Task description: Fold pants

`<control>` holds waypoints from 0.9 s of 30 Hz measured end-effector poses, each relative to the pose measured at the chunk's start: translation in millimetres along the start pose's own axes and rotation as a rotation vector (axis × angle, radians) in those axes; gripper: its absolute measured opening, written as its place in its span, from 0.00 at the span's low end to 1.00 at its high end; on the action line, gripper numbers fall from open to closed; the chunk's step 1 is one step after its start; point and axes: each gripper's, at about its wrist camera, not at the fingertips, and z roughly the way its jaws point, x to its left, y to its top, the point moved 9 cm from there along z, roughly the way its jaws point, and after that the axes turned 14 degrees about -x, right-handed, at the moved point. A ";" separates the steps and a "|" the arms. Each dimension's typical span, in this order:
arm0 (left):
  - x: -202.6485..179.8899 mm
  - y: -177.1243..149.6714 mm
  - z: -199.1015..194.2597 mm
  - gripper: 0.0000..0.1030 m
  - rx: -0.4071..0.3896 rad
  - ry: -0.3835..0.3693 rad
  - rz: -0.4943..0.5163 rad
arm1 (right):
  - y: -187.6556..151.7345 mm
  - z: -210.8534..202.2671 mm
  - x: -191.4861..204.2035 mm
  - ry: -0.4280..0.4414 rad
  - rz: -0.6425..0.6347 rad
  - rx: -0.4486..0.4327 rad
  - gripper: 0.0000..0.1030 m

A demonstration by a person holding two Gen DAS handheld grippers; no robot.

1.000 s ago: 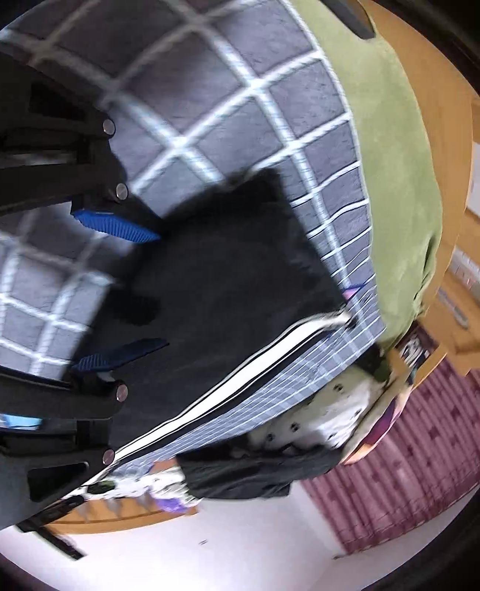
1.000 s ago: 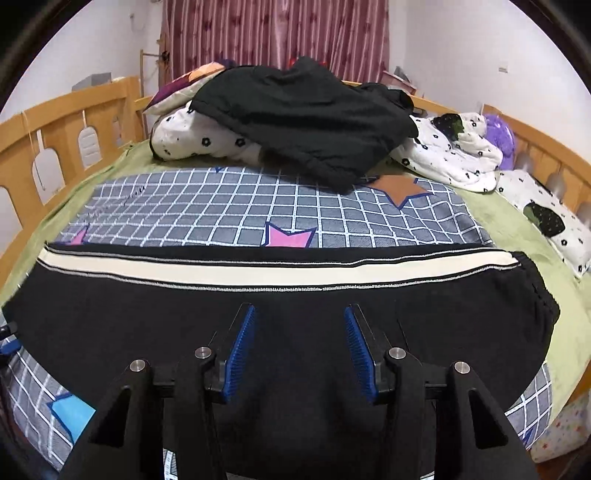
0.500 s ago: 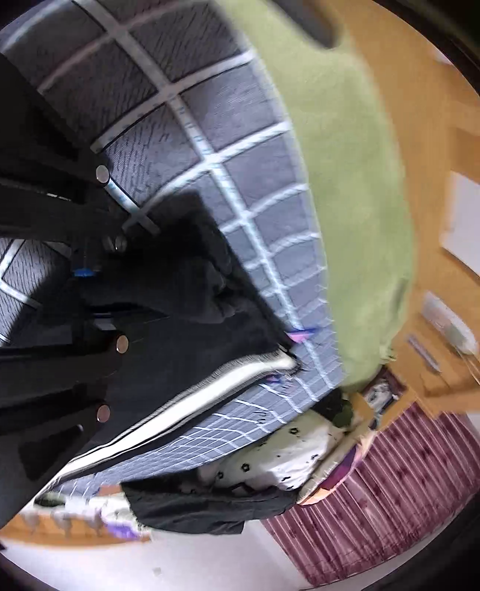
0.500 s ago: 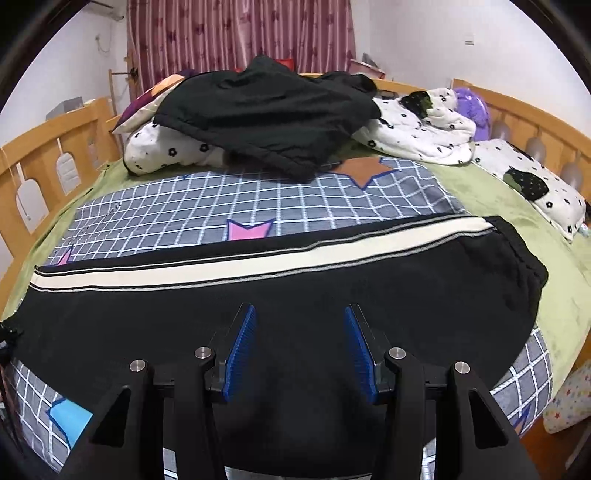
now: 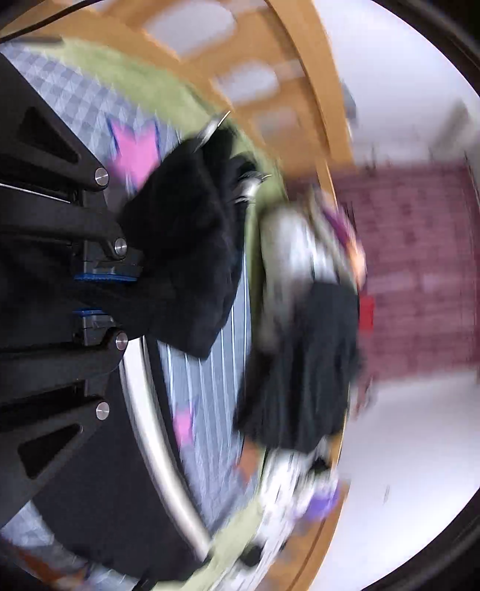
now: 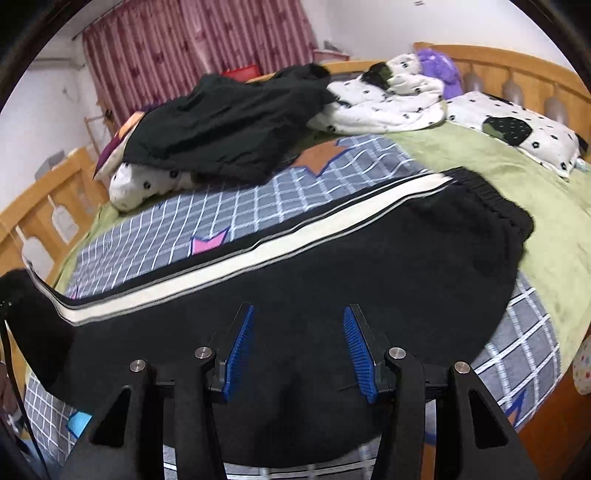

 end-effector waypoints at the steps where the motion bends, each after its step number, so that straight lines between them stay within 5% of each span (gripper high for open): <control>1: -37.7 -5.0 3.2 0.09 0.023 -0.072 0.011 | 3.5 -2.1 -4.4 -0.001 0.008 -0.013 0.48; 8: -201.3 -90.9 3.1 0.09 0.205 -0.376 0.051 | 33.4 -33.3 -57.1 -0.065 0.104 -0.138 0.48; 12: -230.6 -123.0 -8.7 0.12 0.228 -0.367 0.145 | 39.2 -40.6 -79.9 -0.044 0.224 -0.152 0.48; 15: -218.2 -120.5 -22.1 0.36 0.277 -0.465 0.088 | 40.5 -36.2 -79.0 -0.039 0.235 -0.141 0.48; 18: -174.4 -117.4 -36.0 0.59 0.295 -0.474 0.008 | 35.5 -28.7 -60.0 -0.008 0.187 -0.113 0.50; 27: -7.9 -129.7 -49.0 0.64 0.261 -0.210 -0.148 | -30.5 11.5 54.1 0.229 -0.012 0.135 0.53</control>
